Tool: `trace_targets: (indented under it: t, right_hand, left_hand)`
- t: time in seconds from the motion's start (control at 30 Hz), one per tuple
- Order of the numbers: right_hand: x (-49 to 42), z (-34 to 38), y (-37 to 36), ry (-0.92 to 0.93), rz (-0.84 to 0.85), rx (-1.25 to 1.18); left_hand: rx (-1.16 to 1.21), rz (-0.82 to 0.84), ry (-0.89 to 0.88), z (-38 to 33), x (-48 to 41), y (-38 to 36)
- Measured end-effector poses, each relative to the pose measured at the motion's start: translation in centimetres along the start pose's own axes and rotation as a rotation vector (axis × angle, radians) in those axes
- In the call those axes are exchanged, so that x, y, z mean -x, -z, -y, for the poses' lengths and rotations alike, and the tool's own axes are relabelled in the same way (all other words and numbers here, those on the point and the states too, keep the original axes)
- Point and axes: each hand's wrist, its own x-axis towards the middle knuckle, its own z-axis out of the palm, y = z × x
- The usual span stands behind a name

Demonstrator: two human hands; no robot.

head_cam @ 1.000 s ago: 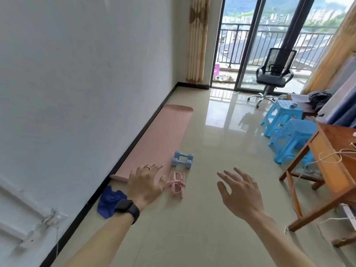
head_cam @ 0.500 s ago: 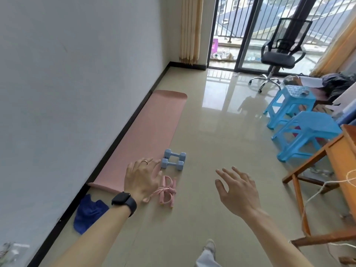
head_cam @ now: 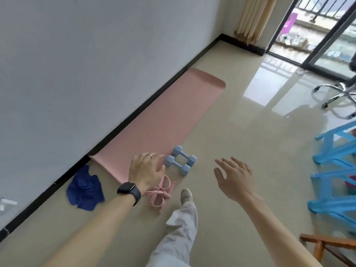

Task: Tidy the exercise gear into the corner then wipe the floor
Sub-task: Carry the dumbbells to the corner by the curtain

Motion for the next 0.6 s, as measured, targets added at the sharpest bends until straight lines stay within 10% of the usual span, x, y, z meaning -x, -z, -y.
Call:
trace_targets:
  t: [0.6]
  right_hand:
    - [-39.7,-2.2,-8.7,0.363,0.526,0.222]
  left_hand:
    - [0.247,0.227,0.607,-3.1,-24.4,-13.7]
